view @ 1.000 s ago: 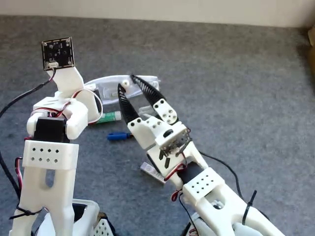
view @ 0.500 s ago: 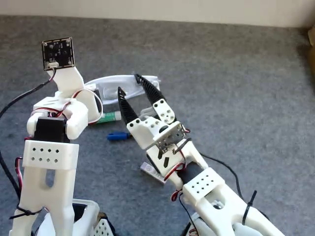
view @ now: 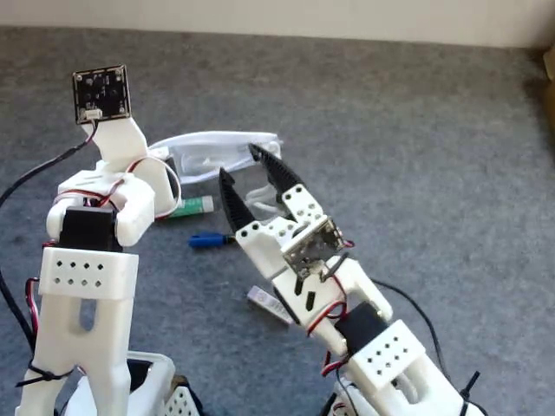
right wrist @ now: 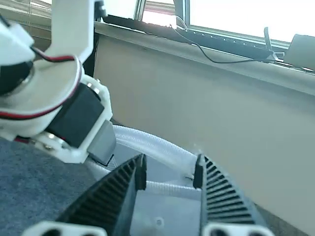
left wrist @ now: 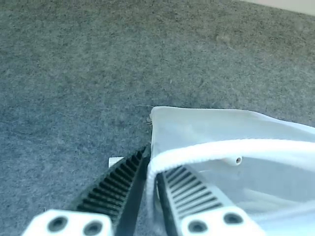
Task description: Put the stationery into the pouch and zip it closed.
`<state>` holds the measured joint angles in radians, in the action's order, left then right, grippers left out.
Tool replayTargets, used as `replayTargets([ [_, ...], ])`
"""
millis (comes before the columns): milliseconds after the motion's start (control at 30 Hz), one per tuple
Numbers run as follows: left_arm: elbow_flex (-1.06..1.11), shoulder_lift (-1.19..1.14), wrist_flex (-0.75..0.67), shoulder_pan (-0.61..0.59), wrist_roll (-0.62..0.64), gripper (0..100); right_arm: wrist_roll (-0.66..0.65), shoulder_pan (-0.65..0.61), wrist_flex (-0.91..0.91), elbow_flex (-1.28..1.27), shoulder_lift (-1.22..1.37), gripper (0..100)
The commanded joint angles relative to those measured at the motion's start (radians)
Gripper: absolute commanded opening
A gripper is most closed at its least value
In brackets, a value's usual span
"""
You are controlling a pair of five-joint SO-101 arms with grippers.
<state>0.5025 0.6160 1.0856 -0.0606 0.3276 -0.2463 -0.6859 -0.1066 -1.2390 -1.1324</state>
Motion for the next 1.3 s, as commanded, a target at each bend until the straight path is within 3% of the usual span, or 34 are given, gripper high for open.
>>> replayTargets([
  [0,0.013,-0.024,-0.011,-0.012,0.014,1,-0.002,0.008,0.117,0.117,-0.039,15.2],
  [300,0.013,-0.024,-0.011,-0.012,0.014,1,-0.002,0.007,0.556,0.412,-0.039,15.2],
  [700,0.013,-0.024,-0.011,-0.012,0.014,1,-0.005,0.004,0.849,0.492,-0.039,15.2],
  [833,0.013,-0.024,-0.011,-0.012,0.014,1,-0.006,-0.058,0.974,0.493,-0.039,15.2],
  [1267,0.013,-0.024,-0.011,-0.012,0.014,1,-0.008,-0.142,1.059,0.36,-0.036,15.2],
])
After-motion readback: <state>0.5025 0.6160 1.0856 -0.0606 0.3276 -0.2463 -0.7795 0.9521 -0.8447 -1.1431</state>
